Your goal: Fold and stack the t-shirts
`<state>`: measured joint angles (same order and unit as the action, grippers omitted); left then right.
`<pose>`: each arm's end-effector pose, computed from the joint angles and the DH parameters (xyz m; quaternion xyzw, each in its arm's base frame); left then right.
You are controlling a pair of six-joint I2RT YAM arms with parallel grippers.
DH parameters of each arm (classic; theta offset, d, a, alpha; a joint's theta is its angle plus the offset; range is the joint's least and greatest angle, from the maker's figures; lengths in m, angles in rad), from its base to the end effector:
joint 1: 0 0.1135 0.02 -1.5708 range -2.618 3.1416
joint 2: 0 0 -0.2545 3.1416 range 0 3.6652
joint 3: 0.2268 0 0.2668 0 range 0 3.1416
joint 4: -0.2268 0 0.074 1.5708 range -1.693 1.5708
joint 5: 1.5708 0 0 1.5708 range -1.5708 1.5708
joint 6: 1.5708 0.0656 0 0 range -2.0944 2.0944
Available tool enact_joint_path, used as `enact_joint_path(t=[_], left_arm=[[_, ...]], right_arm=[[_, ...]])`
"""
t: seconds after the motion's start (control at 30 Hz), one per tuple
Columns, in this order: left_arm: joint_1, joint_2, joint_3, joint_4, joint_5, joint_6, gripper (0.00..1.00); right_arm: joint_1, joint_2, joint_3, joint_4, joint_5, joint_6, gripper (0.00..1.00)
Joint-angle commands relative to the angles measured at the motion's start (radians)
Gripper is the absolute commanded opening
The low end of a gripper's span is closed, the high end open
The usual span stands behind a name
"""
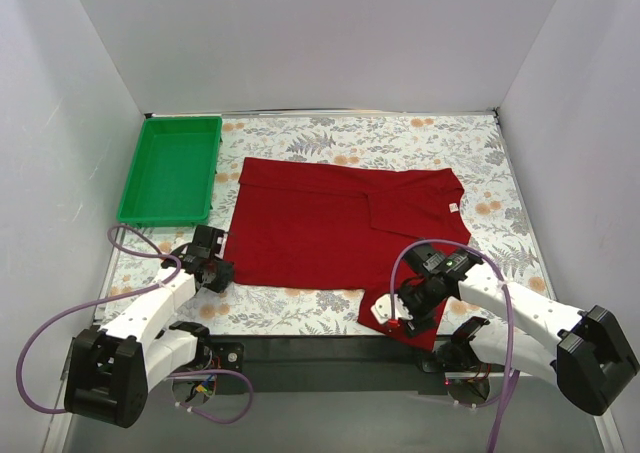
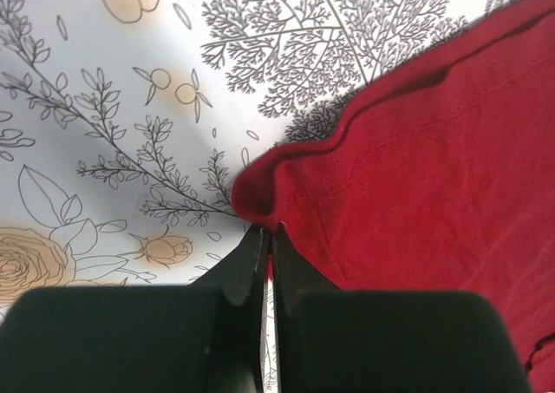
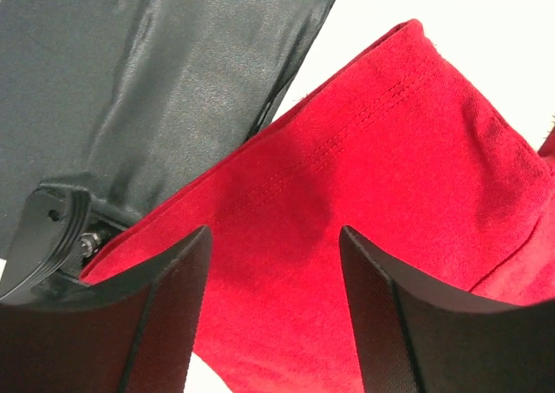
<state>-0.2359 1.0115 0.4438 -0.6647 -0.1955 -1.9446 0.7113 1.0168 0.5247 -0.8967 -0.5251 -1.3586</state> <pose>0.1803 -0.0302 0.1095 -0.7506 0.6319 -0.1041 0.1628 0.1052 0.1341 0.1314 -0.8390 0.4708 0.2171 0.1654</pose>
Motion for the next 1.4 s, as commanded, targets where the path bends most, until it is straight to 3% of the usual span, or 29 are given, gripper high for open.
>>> enact_joint_path(t=[0.0,0.2,0.3,0.43,0.53,0.73,1.0,1.1,1.13,1.27,1.37], left_arm=[[0.004,-0.01,-0.005,0.042,-0.036,0.033,0.0],[0.01,-0.017,0.042,0.045,-0.064,0.067,0.0],[0.01,-0.019,0.058,0.053,-0.065,0.084,0.0],[0.012,-0.016,0.062,0.059,-0.062,0.098,0.0],[0.012,-0.014,0.059,0.066,-0.062,0.104,0.0],[0.014,-0.011,0.061,0.08,-0.061,0.118,0.0],[0.015,0.001,0.053,0.103,-0.045,0.13,0.0],[0.017,0.009,0.052,0.111,-0.038,0.13,0.0],[0.017,0.012,0.052,0.112,-0.036,0.131,0.0],[0.018,0.01,0.049,0.122,-0.03,0.136,0.0],[0.018,0.013,0.042,0.129,-0.024,0.141,0.0]], right_arm=[[0.008,0.009,-0.025,0.027,0.008,0.026,0.56],[0.01,0.0,-0.092,0.085,0.05,0.047,0.5],[0.011,0.005,-0.097,0.117,0.062,0.062,0.41],[0.01,0.016,-0.078,0.168,0.074,0.096,0.11],[0.008,0.017,-0.022,0.171,0.077,0.113,0.06],[0.002,0.051,0.139,0.171,0.111,0.145,0.08],[-0.121,0.209,0.259,0.241,0.128,0.17,0.12],[-0.134,0.265,0.284,0.344,0.196,0.294,0.3],[-0.136,0.275,0.287,0.379,0.21,0.312,0.46],[-0.163,0.215,0.284,0.436,0.263,0.386,0.5],[-0.185,0.128,0.279,0.357,0.19,0.346,0.5]])
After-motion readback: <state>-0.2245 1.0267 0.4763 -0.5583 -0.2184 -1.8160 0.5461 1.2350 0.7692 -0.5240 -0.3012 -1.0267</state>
